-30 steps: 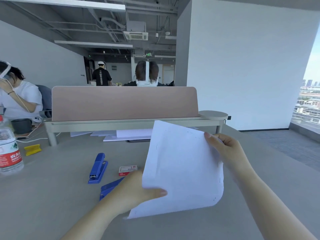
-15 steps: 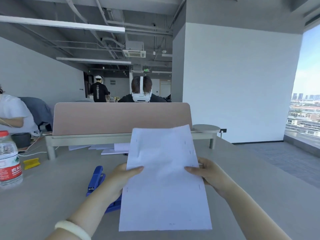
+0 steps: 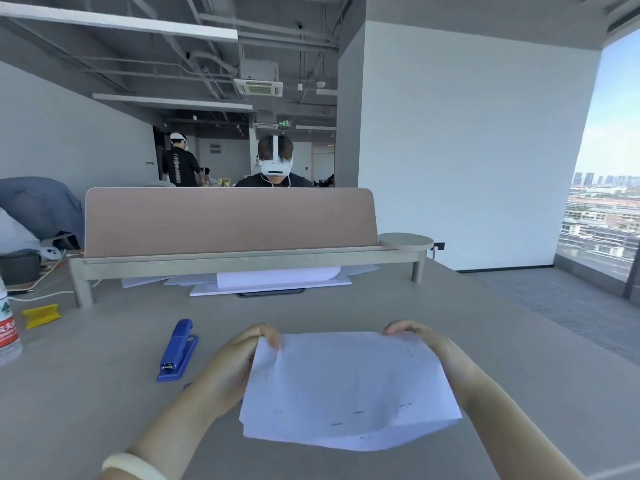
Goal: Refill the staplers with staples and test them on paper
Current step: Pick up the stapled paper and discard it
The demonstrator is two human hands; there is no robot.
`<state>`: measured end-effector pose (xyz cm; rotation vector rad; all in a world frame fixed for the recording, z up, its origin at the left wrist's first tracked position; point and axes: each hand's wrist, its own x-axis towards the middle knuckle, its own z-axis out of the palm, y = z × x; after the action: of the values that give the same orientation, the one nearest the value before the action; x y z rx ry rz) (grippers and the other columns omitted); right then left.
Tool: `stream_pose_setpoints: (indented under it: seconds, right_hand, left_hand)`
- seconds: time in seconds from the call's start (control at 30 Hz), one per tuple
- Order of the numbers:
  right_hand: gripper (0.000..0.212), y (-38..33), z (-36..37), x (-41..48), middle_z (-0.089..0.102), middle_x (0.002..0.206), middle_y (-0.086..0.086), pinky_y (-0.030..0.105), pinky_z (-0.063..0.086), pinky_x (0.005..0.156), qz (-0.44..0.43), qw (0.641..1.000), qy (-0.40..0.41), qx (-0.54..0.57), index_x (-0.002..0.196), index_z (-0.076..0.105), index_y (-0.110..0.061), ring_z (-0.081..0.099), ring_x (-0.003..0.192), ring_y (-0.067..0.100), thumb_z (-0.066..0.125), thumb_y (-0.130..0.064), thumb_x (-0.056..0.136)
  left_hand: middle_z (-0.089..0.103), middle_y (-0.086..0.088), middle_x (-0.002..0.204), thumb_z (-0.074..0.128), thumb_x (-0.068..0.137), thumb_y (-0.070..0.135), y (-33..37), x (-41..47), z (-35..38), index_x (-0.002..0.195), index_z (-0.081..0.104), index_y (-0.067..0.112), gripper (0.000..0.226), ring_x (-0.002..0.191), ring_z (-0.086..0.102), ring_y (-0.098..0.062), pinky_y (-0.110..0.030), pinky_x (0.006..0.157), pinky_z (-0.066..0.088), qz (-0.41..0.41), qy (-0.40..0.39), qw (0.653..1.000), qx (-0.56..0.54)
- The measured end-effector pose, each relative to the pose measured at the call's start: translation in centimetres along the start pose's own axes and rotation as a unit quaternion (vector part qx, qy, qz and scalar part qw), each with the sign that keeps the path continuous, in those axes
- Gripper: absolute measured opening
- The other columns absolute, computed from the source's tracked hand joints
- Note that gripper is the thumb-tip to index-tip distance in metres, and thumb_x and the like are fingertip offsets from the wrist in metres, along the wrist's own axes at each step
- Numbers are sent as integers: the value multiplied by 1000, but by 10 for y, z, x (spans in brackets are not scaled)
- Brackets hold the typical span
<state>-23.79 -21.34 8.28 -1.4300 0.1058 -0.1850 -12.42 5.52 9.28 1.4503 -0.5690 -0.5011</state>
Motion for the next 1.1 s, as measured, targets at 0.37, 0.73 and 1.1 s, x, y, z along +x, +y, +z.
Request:
stream_pose_setpoints:
  seconds: [0.37, 0.73, 1.1]
  right_hand:
    - [58, 6, -36, -17, 58, 91, 1, 21, 51, 66, 36, 988, 29, -146, 124, 49, -28, 64, 73, 9, 72, -9, 74]
    - [54, -31, -81, -66, 52, 86, -7, 15, 44, 72, -40, 960, 103, -256, 127, 47, -36, 57, 73, -3, 66, -9, 84]
    - [54, 18, -174, -205, 66, 124, 8, 35, 54, 89, -1, 949, 314, 22, 128, 54, -14, 65, 107, 23, 61, -38, 80]
  left_hand:
    - [59, 3, 61, 32, 87, 0, -1, 25, 25, 67, 64, 14, 40, 51, 51, -14, -17, 44, 39, 3, -35, 993, 115]
    - [46, 15, 53, 64, 84, 33, -4, 53, 104, 93, 70, 22, 15, 51, 38, -5, -15, 50, 29, 16, -252, 888, 384]
    - [64, -5, 83, 64, 78, 27, -64, 66, 271, 89, 63, 5, 24, 76, 57, -17, -30, 70, 39, 35, -223, 959, 174]
